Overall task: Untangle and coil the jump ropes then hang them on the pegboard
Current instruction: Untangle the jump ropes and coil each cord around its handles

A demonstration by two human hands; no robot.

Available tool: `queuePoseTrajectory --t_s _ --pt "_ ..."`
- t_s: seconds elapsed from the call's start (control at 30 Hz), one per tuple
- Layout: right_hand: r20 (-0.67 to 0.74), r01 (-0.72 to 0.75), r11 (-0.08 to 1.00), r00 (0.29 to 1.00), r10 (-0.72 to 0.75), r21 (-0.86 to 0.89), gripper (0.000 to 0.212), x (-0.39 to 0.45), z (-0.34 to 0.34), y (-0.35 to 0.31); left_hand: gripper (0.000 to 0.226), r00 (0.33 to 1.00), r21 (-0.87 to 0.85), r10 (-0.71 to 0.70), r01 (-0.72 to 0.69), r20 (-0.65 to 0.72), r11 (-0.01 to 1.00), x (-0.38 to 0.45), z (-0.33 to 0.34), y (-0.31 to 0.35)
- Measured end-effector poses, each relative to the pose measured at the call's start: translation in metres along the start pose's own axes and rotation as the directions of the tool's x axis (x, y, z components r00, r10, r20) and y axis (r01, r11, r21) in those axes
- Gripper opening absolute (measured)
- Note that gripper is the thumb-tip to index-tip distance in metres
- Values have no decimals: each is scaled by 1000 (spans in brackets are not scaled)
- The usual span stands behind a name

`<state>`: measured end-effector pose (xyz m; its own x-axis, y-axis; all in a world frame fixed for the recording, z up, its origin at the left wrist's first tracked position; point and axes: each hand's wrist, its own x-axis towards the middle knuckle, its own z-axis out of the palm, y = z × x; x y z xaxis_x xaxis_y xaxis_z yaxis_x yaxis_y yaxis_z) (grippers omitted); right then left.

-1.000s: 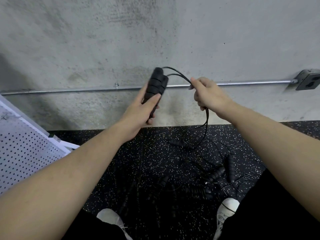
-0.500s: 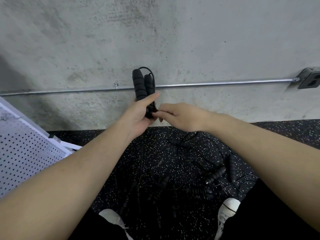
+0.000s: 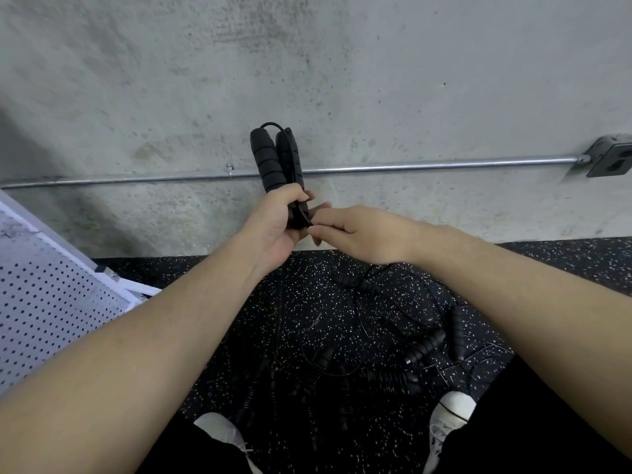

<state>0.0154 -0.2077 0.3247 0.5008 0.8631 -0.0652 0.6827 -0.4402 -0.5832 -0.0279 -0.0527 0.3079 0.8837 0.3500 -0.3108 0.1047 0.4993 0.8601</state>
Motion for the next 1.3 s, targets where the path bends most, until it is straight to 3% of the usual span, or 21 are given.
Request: queuePoseTrajectory --t_s 0.13,0.3,0.5,0.7,0.87,1.03,1.13,1.2,1.3 --pt "10 -64 993 998 63 99 31 -4 -6 12 15 1000 50 -18 17 16 999 -3 -8 11" --pt "44 -127 983 991 122 134 44 -10 -20 29 18 998 246 -25 10 56 969 -8 -16 17" --pt "154 -171 913 981 122 370 32 -13 -31 41 19 960 33 -122 117 253 993 -8 -19 23" --pt "108 -181 932 982 155 315 39 -17 -35 43 33 859 92 -200 178 472 980 -11 -25 25" --pt "200 -222 883 968 149 414 36 -24 -40 50 33 803 94 -256 245 538 965 -11 -34 32" --pt "83 -250 930 968 236 270 47 -23 -39 57 53 770 265 -311 191 557 945 -20 -33 32" --pt "98 -234 898 972 213 374 40 -23 -41 62 57 737 275 -322 190 594 942 -20 -35 31" --pt "104 -233 882 972 209 409 38 -24 -41 63 58 691 301 -359 210 627 930 -21 -35 29" --pt "42 -234 915 972 233 329 38 -22 -39 65 56 575 447 -474 201 667 872 -24 -25 22"
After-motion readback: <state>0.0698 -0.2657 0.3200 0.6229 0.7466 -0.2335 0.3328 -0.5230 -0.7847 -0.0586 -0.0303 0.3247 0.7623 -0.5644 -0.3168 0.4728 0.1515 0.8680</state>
